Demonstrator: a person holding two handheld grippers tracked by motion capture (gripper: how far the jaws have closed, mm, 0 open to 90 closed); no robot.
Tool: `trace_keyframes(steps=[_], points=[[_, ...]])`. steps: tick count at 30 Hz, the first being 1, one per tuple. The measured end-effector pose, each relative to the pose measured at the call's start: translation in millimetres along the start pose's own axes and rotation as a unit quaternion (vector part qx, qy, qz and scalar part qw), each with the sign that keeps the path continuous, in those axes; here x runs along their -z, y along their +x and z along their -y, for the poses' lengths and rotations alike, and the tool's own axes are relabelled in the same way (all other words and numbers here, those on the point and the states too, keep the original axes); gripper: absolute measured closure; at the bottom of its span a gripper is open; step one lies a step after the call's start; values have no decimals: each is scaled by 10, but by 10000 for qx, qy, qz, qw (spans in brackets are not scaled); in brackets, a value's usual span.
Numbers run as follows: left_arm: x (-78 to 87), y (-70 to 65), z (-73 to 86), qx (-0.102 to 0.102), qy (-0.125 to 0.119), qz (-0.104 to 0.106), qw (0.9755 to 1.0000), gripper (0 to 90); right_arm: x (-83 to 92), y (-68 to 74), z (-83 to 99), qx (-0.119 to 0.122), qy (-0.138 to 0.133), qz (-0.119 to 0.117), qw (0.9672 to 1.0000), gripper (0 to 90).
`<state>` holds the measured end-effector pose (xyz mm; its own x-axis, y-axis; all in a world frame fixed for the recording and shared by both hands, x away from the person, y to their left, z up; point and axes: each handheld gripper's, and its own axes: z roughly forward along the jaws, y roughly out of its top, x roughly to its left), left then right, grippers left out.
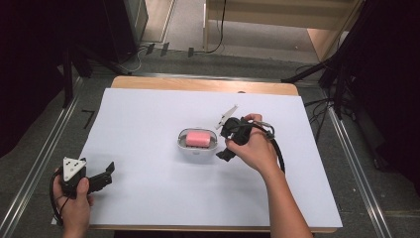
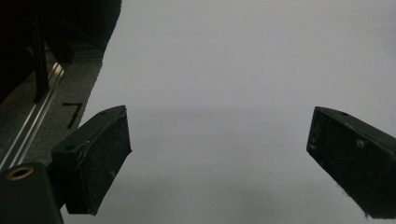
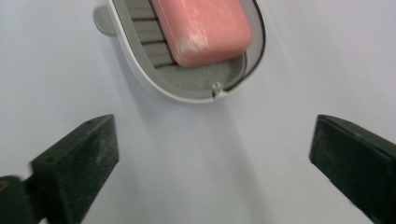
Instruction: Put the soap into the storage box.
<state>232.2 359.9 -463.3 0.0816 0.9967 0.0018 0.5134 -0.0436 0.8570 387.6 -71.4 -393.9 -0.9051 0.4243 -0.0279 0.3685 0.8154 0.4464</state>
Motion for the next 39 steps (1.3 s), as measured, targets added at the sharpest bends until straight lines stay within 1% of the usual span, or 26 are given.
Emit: trace_keyframes(steps=[3,4,7,9,11,14,15,16,17,18,20,22,25,27,28,29,30,32,33,34,35,36,38,39], points=[[-1,-2,0,-11,0,2,10000,68,4,-19,114,-49,-63,-28,10000,0],[-1,-2,0,-11,0,2,10000,68,4,-19,114,-49,-63,-28,10000,0],[-1,-2,0,-13,1,3,10000,68,9,-37,256,-199,-161,7,9997,0],[-1,-2,0,-17,-1,-1,10000,68,13,-39,282,-212,-157,11,9997,0],[-1,-4,1,-16,-3,-4,10000,68,24,-46,402,-294,-237,7,9993,0],[0,-6,1,-22,2,-13,10000,69,36,-50,513,-398,-275,65,9988,0],[-1,-4,0,-35,4,-12,10000,68,44,-50,565,-474,-290,54,9984,0],[-1,-4,0,-35,4,-12,10000,68,44,-50,565,-474,-290,54,9984,0],[-2,-5,0,-38,7,-11,10000,68,56,-58,647,-540,-344,78,9979,0],[-3,-6,1,-40,4,-16,10000,68,63,-56,678,-595,-358,92,9975,0],[-2,-8,1,-41,-1,-18,10000,68,82,-56,756,-636,-445,45,9970,0],[-2,-8,1,-46,-1,-22,10000,68,93,-63,828,-666,-475,77,9966,0],[-1,-9,2,-52,-8,-41,10000,68,129,-59,938,-783,-579,137,9951,0],[-1,-8,2,-51,-8,-38,10000,68,143,-52,1009,-819,-629,186,9945,0],[-1,-8,2,-51,-8,-38,10000,68,143,-52,1009,-819,-629,186,9945,0],[0,-9,1,-56,-3,-48,10000,68,142,-45,1097,-878,-654,232,9937,0],[0,-11,2,-56,-3,-48,10000,68,142,-46,1129,-882,-681,285,9934,0],[0,-12,2,-57,-5,-49,10000,68,144,-42,1205,-947,-748,286,9923,0],[-1,-14,3,-49,-23,-47,10000,68,150,-37,1258,-989,-832,330,9911,0],[0,-14,2,-54,-16,-47,10000,68,154,-36,1290,-1006,-872,343,9905,0],[1,-15,3,-51,-17,-49,10000,68,161,-32,1341,-1010,-967,328,9896,0],[2,-14,3,-48,-22,-46,10000,68,169,-22,1370,-1034,-1001,310,9891,0],[3,-14,3,-47,-22,-46,10000,68,179,-10,1444,-1044,-997,401,9887,0],[3,-14,3,-45,-27,-43,10000,68,184,-4,1494,-1065,-1033,434,9880,0]])
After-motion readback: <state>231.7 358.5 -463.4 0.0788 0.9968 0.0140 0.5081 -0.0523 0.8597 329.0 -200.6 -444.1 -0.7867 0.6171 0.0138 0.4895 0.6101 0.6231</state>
